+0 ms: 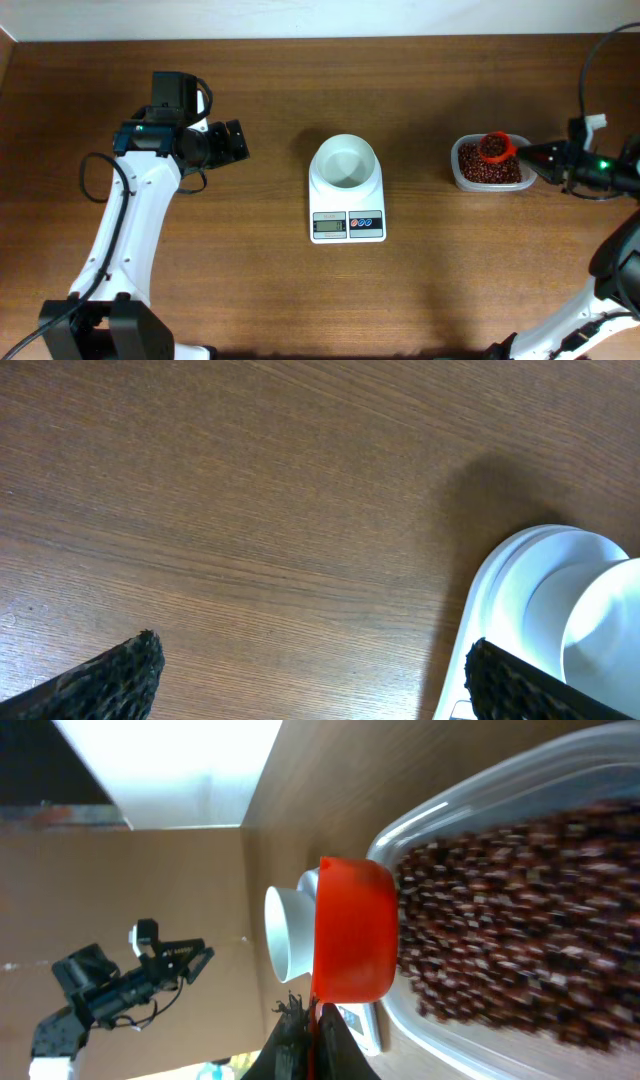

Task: Scoop item into bowl and weigh 50g on scale
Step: 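Lift the filled scoop and carry it left over the white bowl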

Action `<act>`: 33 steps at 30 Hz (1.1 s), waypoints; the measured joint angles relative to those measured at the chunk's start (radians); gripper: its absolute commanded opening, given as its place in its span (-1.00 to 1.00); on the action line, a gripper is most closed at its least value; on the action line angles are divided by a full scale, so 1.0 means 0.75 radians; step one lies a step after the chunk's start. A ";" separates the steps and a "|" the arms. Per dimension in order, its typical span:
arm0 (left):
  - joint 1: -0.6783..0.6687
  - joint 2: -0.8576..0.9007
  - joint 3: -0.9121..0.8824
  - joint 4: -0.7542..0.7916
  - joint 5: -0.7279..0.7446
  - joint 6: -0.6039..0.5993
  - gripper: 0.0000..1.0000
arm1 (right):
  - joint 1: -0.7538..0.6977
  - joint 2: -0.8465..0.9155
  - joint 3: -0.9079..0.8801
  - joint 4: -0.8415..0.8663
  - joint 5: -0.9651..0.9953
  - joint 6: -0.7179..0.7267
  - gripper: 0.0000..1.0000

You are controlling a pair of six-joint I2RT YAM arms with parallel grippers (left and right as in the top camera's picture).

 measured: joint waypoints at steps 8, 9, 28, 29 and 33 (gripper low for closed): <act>0.000 0.000 0.000 0.000 0.000 0.000 0.98 | 0.142 0.000 0.000 -0.003 -0.068 -0.001 -0.92; 0.000 0.000 0.000 0.000 0.000 0.000 0.98 | 0.160 0.000 0.000 -0.003 -0.071 -0.001 -0.92; 0.000 0.000 0.000 0.000 0.000 0.000 0.98 | 0.496 0.000 0.000 -0.003 -0.158 -0.004 -0.92; 0.000 0.000 0.000 0.000 0.001 0.000 0.98 | 0.514 0.000 0.000 -0.003 -0.158 -0.004 -0.92; 0.000 0.000 0.000 0.000 0.000 0.000 0.98 | 0.597 0.000 0.000 -0.003 -0.180 -0.004 -0.92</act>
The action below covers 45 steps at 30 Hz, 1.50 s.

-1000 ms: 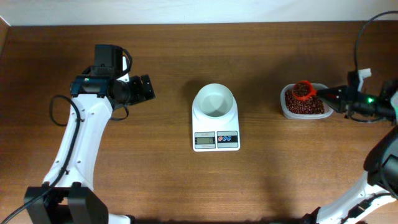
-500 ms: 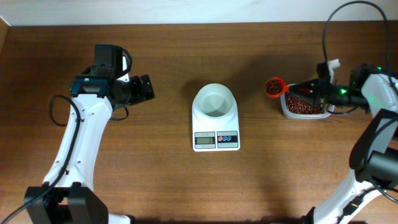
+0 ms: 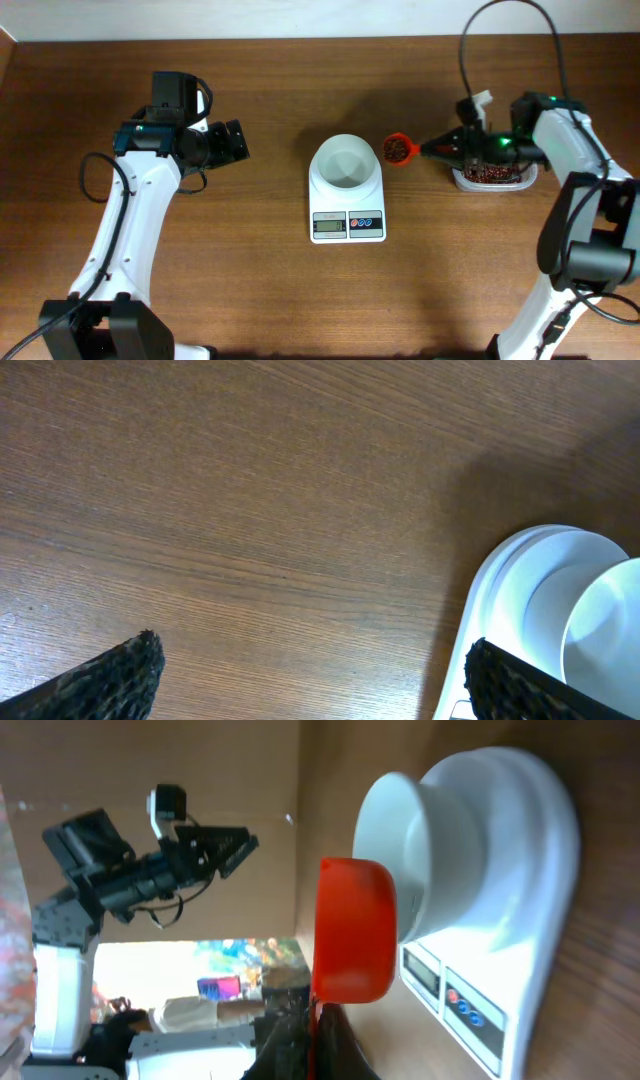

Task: Scoop item into bowl and weigh 50g on scale
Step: 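Lift the filled scoop and carry it left over the white bowl, then tip the scoop with the right gripper to pour beans into the bowl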

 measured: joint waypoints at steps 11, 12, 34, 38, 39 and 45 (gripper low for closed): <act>0.000 0.000 0.000 0.000 0.000 0.000 0.98 | 0.174 0.000 0.000 0.057 -0.047 0.001 -0.92; 0.000 0.000 0.000 -0.001 0.001 0.000 0.98 | 0.184 0.000 0.000 0.075 -0.048 -0.001 -0.92; 0.000 0.000 0.000 0.000 0.000 0.000 0.98 | 0.281 0.000 0.000 0.351 -0.028 0.000 -0.92; 0.000 0.000 0.000 0.000 0.000 0.000 0.98 | 0.281 0.000 0.000 0.377 0.040 0.001 -0.92; 0.000 0.000 0.000 0.000 0.000 0.000 0.98 | 0.281 0.000 0.000 0.388 0.062 0.001 -0.92; 0.000 0.000 0.000 0.000 0.000 0.000 0.98 | 0.281 0.000 0.000 0.453 0.145 0.001 -0.92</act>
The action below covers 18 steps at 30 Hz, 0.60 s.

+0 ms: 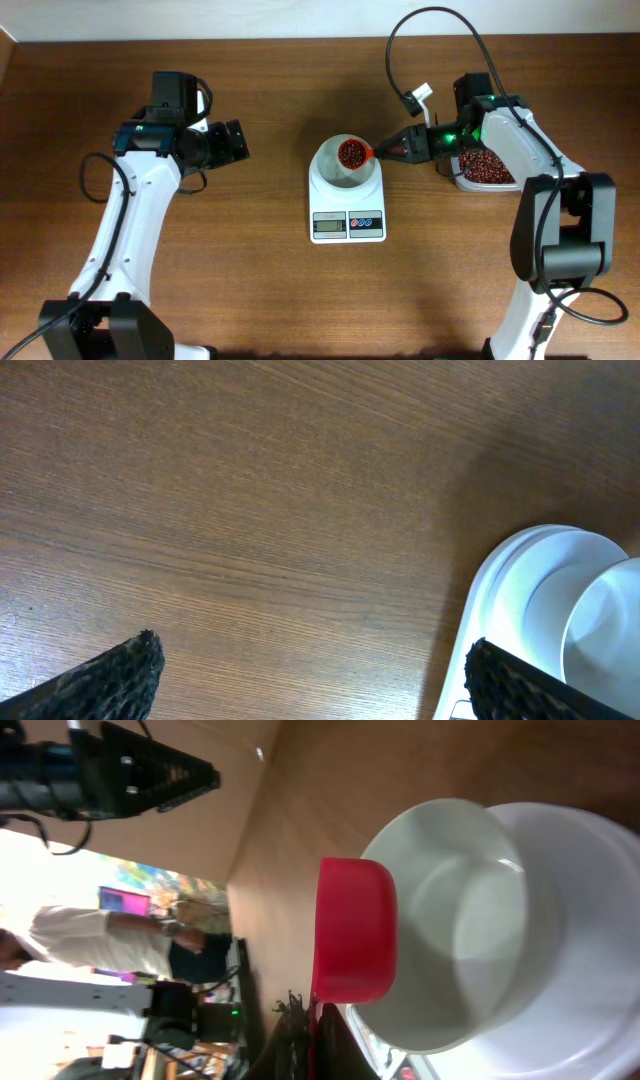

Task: Scoop item into bowl and weigh 50g on scale
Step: 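Tip the scoop with the right gripper to pour beans into the bowl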

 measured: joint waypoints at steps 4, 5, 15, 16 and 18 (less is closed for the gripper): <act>0.000 0.000 0.000 0.000 0.000 0.000 0.98 | -0.001 0.000 0.000 0.050 0.041 0.000 -0.92; 0.000 0.000 0.000 0.000 0.000 0.000 0.98 | -0.001 0.000 0.000 0.066 0.051 -0.001 -0.92; 0.000 0.000 0.000 0.000 0.000 0.000 0.98 | 0.000 0.000 0.000 0.071 0.061 -0.001 -0.92; 0.000 0.000 0.000 0.000 0.000 0.000 0.98 | 0.000 0.000 0.001 0.071 0.061 -0.001 -0.92; 0.000 0.000 0.000 0.000 0.000 0.000 0.98 | -0.001 0.000 0.008 0.066 0.067 -0.001 -0.92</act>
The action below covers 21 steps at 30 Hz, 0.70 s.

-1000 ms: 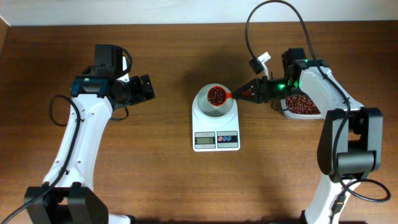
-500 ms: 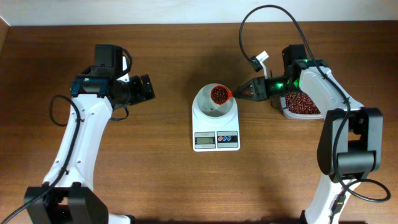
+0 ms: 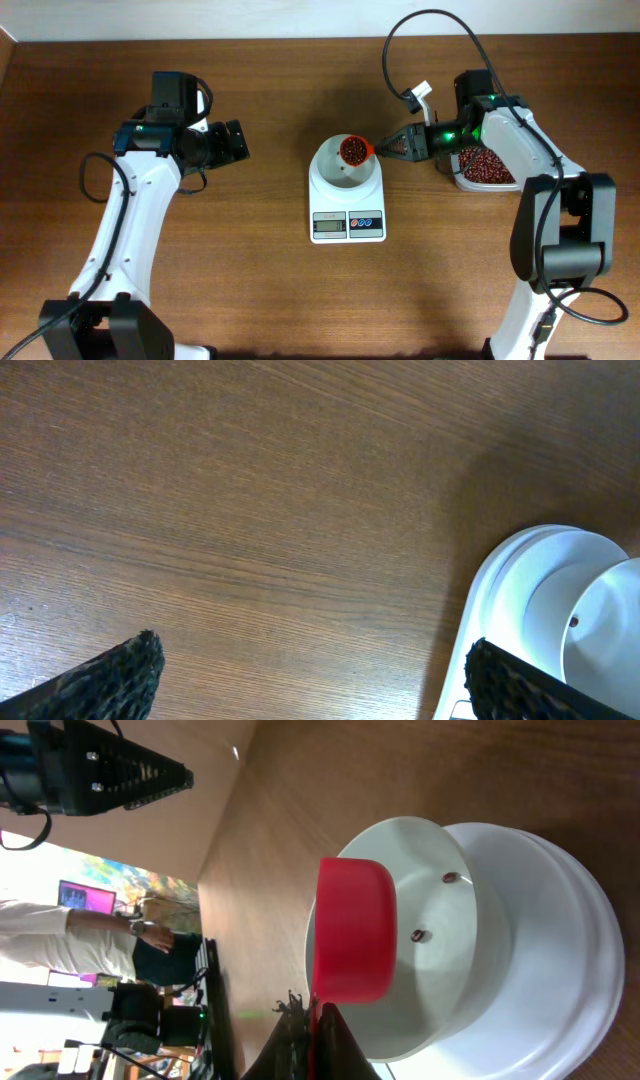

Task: Scoop item into bowl and weigh 50g on scale
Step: 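Tip the scoop with the right gripper to pour beans into the bowl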

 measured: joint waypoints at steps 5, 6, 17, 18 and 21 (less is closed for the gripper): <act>0.000 0.000 0.000 0.000 0.000 0.000 0.98 | 0.003 0.000 0.079 -0.060 0.110 0.000 -0.92; 0.000 0.000 0.000 0.000 0.000 0.000 0.98 | 0.006 -0.001 0.092 -0.066 0.141 0.000 -0.92; 0.000 0.000 0.000 0.000 0.000 0.000 0.98 | 0.073 -0.032 0.170 -0.114 0.302 -0.001 -0.92; 0.000 0.000 0.000 0.000 0.001 0.000 0.98 | 0.073 -0.039 0.178 -0.126 0.311 0.000 -0.92; -0.001 0.000 0.000 0.000 0.000 0.000 0.98 | 0.074 -0.064 0.183 -0.144 0.338 -0.001 -0.92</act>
